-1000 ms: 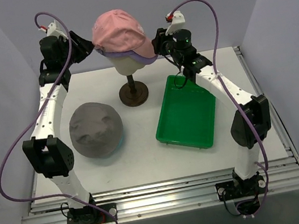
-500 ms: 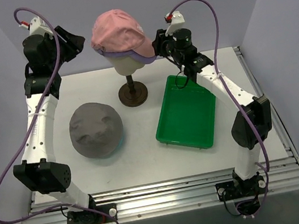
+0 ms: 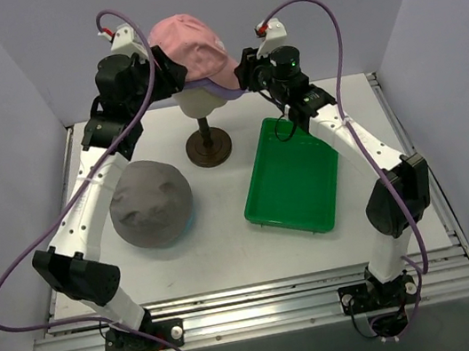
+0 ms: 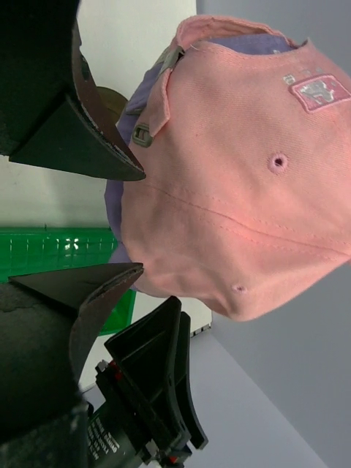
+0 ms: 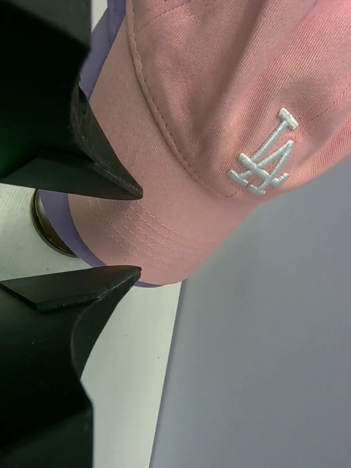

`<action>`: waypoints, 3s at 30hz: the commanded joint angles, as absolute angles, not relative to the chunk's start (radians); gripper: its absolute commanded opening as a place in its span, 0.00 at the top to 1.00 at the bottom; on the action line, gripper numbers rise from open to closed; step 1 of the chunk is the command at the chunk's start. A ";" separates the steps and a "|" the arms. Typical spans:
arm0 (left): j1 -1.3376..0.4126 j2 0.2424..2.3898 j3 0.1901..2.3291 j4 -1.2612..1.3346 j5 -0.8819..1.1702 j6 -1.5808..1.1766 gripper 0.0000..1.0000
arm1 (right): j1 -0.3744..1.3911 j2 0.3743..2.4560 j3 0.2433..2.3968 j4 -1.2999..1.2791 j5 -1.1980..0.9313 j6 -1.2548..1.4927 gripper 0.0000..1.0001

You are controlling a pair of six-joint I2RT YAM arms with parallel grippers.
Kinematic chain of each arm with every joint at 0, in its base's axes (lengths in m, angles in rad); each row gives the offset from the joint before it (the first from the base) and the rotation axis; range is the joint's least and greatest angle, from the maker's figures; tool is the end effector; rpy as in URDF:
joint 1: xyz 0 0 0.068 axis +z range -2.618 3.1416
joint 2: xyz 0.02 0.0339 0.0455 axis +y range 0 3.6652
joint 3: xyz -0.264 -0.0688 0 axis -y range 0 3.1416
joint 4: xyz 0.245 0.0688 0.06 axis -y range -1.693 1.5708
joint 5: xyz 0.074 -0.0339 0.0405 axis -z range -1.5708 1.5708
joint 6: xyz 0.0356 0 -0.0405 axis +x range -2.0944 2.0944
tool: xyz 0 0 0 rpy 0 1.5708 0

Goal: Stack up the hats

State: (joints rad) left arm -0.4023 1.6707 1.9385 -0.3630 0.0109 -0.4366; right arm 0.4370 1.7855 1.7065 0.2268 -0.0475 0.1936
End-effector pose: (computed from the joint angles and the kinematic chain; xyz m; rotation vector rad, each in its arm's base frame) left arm 0.3457 -0.1475 0.4885 -0.0208 1.7064 -0.6403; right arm 0.3921 0.1850 0.4281 -0.2150 1.4302 0.5527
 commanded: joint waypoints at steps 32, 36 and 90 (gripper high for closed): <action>-0.448 1.585 1.700 -0.261 -0.091 -0.433 0.44 | 0.443 1.717 1.689 0.261 -0.071 0.187 0.63; -0.451 1.493 1.709 -0.302 -0.064 -0.413 0.43 | 0.443 1.700 1.677 0.258 -0.061 0.196 0.62; -0.646 0.792 0.818 -0.100 0.172 -0.440 0.06 | 0.834 0.802 0.908 -0.064 0.454 0.451 0.00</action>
State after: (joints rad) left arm -0.6285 0.7921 0.8043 -0.1604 0.1886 -0.4625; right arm 0.8322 0.8246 0.9089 -0.0872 0.4210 0.4553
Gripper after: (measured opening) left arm 0.939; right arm 0.996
